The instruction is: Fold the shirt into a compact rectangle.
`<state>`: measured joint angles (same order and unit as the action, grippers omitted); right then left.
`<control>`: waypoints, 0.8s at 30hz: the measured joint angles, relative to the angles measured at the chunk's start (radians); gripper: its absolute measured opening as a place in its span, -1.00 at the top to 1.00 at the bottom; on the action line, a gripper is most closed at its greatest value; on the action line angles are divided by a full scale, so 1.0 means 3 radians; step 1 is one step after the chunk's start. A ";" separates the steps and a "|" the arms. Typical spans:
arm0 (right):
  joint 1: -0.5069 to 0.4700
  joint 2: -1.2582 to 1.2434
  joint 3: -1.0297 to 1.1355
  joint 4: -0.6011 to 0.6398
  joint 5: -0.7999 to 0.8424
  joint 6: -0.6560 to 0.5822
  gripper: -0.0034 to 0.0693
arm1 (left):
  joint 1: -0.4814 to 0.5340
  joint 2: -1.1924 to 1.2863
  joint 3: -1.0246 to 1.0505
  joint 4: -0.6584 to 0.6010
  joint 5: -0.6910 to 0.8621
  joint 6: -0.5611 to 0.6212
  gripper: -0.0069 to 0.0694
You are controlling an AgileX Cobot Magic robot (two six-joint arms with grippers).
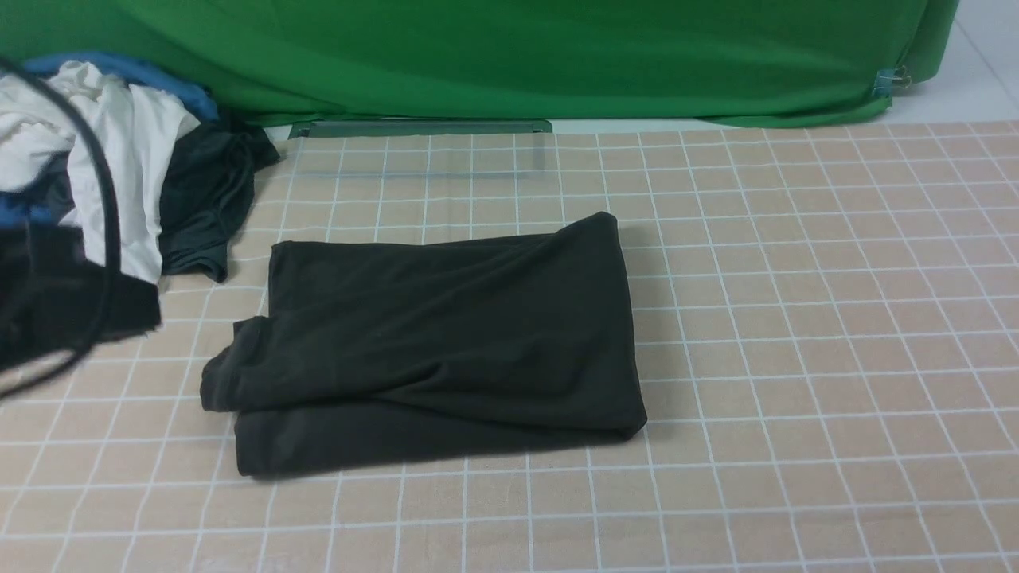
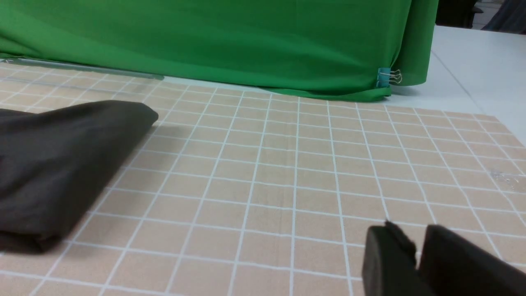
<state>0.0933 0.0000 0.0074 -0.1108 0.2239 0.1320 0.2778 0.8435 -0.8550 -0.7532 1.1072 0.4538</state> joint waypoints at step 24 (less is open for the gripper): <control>-0.0003 0.0000 0.0000 0.0000 0.0000 0.0000 0.32 | 0.0000 -0.2149 0.1196 -0.1206 -0.1274 0.0246 0.77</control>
<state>0.0925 0.0000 0.0074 -0.1108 0.2239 0.1320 0.2778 0.1988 -0.4962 -1.1150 0.7250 0.5275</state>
